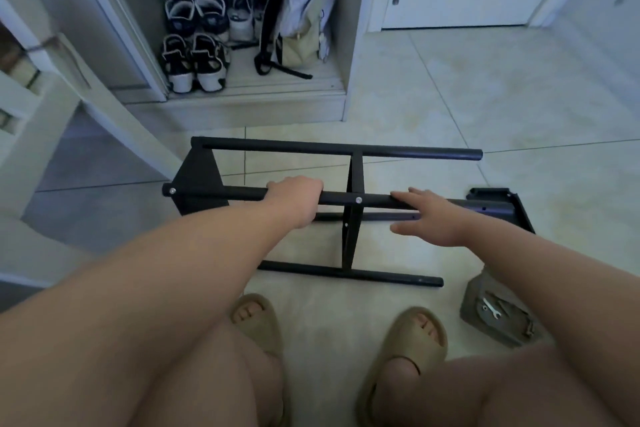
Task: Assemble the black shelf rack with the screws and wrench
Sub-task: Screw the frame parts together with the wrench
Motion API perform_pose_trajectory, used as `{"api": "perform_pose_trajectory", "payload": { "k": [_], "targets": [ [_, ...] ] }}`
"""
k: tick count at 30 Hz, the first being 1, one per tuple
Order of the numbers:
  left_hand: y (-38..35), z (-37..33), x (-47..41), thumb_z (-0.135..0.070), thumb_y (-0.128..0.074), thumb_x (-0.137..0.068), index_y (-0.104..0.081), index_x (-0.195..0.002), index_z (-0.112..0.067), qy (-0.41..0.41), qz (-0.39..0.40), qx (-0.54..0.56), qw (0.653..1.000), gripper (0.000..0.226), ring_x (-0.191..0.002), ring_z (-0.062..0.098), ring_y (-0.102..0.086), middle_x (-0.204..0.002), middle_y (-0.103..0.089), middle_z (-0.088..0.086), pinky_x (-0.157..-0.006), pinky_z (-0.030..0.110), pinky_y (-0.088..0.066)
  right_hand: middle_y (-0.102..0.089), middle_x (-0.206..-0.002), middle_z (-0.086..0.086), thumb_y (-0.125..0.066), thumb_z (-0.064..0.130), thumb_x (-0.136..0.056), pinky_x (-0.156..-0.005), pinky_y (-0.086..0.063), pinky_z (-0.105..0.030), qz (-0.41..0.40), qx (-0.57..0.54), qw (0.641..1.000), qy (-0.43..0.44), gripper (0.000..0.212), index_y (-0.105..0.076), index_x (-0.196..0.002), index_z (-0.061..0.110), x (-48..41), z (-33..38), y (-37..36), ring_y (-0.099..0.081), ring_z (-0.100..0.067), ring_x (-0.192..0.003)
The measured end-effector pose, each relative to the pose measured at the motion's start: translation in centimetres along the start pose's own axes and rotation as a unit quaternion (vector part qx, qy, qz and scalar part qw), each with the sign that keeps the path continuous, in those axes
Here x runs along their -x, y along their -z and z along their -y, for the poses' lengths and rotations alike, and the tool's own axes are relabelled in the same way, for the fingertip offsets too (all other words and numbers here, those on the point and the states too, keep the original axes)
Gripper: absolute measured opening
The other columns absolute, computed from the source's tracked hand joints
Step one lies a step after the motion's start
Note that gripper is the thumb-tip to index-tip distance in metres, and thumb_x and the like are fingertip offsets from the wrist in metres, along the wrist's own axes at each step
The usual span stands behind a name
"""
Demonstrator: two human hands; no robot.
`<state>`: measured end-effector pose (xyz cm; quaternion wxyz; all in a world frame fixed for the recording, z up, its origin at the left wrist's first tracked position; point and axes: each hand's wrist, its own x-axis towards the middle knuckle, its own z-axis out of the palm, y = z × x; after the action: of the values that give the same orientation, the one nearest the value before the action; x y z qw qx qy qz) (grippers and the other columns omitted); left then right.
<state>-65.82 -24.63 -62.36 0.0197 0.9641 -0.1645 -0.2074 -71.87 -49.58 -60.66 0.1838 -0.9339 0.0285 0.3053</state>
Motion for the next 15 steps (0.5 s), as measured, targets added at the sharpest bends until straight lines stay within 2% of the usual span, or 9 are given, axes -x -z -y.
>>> {"api": "perform_pose_trajectory", "payload": {
  "k": [3,6,10,15],
  "targets": [
    [0.7,-0.3,0.2,-0.004,-0.047,-0.096,-0.054,-0.111,-0.022,0.007,-0.056,0.021,0.998,0.024,-0.095,0.027,-0.051,-0.106,-0.06,0.004,-0.092,0.051,-0.045,-0.002,-0.171,0.0,-0.055,0.055,-0.098,-0.123,-0.007,-0.054,-0.067,0.009,0.998,-0.006,0.076,-0.016,-0.161,0.038,0.3,0.6,0.4,0.007,-0.025,-0.157],
    [0.7,-0.3,0.1,-0.005,-0.046,-0.097,-0.054,-0.117,-0.022,0.013,-0.07,0.021,0.997,0.027,-0.108,0.03,-0.049,-0.115,-0.052,0.005,-0.097,0.057,-0.042,0.002,-0.171,0.005,-0.049,0.058,-0.099,-0.121,0.001,-0.062,-0.106,0.071,0.992,-0.009,0.073,-0.012,-0.16,0.043,0.0,0.7,0.4,0.011,-0.022,-0.157],
    [0.3,0.3,-1.1,-0.004,-0.049,-0.096,-0.052,-0.123,-0.028,0.046,-0.059,0.023,0.997,0.036,-0.115,0.03,-0.041,-0.13,-0.037,0.008,-0.098,0.061,-0.036,0.004,-0.171,0.006,-0.047,0.058,-0.099,-0.122,0.005,-0.059,-0.129,0.073,0.989,0.017,0.071,-0.011,-0.159,0.044,-1.8,0.4,0.0,0.013,-0.021,-0.156],
    [0.0,2.5,-4.9,-0.006,-0.046,-0.099,-0.051,-0.121,-0.028,0.049,-0.081,0.043,0.995,0.031,-0.11,0.028,-0.041,-0.124,-0.039,0.004,-0.103,0.067,-0.029,0.007,-0.171,0.005,-0.043,0.061,-0.1,-0.123,0.008,-0.056,-0.158,0.099,0.981,0.048,0.074,-0.003,-0.16,0.043,-6.7,0.3,0.1,0.015,-0.024,-0.156]
  ]
}}
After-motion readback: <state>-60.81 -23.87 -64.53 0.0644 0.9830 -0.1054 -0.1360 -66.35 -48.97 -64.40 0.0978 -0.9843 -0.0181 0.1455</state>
